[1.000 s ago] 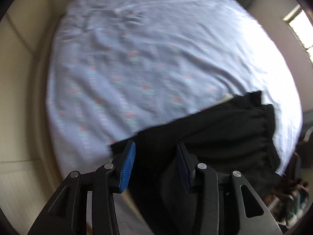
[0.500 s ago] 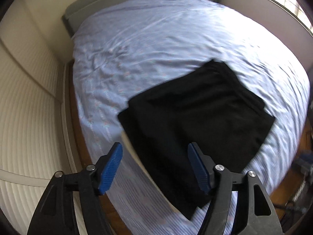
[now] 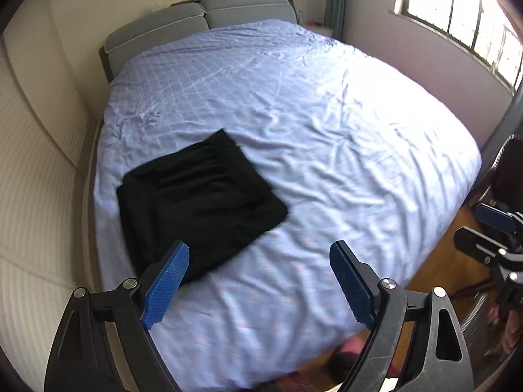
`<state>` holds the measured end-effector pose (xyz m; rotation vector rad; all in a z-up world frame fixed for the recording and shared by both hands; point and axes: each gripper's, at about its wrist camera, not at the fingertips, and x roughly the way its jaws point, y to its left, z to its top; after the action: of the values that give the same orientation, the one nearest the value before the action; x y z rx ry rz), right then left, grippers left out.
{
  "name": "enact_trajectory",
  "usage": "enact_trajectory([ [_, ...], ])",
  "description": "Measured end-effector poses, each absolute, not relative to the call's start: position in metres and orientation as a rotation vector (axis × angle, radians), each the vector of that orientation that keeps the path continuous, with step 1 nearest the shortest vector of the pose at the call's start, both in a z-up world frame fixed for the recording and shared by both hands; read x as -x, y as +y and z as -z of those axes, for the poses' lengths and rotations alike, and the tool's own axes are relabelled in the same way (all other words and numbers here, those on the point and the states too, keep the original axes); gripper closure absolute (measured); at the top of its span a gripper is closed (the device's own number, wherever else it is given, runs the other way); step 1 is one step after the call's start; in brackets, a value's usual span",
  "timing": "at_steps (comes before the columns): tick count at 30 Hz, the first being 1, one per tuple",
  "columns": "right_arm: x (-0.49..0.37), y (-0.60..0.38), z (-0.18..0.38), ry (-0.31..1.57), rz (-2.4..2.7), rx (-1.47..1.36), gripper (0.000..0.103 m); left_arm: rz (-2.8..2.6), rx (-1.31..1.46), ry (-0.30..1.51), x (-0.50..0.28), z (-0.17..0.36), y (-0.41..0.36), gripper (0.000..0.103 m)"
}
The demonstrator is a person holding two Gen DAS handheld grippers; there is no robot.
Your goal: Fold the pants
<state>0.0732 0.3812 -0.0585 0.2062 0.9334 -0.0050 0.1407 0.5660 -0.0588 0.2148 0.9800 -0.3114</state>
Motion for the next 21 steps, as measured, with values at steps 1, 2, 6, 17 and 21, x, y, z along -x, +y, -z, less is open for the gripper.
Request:
enact_trajectory([
  [1, -0.068, 0.369, 0.055, 0.927, -0.006, -0.188, 0.021, 0.309, -0.204, 0.977, -0.134, 0.056, 0.554, 0.014],
  [2, -0.063, 0.356, 0.051, 0.922, -0.012, -0.170, 0.021, 0.310, -0.193, 0.971, -0.126, 0.052, 0.541, 0.014],
  [6, -0.047, 0.309, 0.037, 0.902, -0.045, -0.138, 0.021, 0.312, -0.156, 0.942, -0.104, 0.035, 0.496, 0.008],
  [17, -0.061, 0.217, 0.011, 0.845, -0.054, -0.170, 0.021, 0.348, -0.147, 0.878, -0.123, 0.013, 0.405, 0.007],
  [21, -0.075, 0.188, 0.002, 0.827, -0.028, -0.173, 0.021, 0.392, -0.166, 0.863, -0.137, 0.007, 0.375, 0.007],
])
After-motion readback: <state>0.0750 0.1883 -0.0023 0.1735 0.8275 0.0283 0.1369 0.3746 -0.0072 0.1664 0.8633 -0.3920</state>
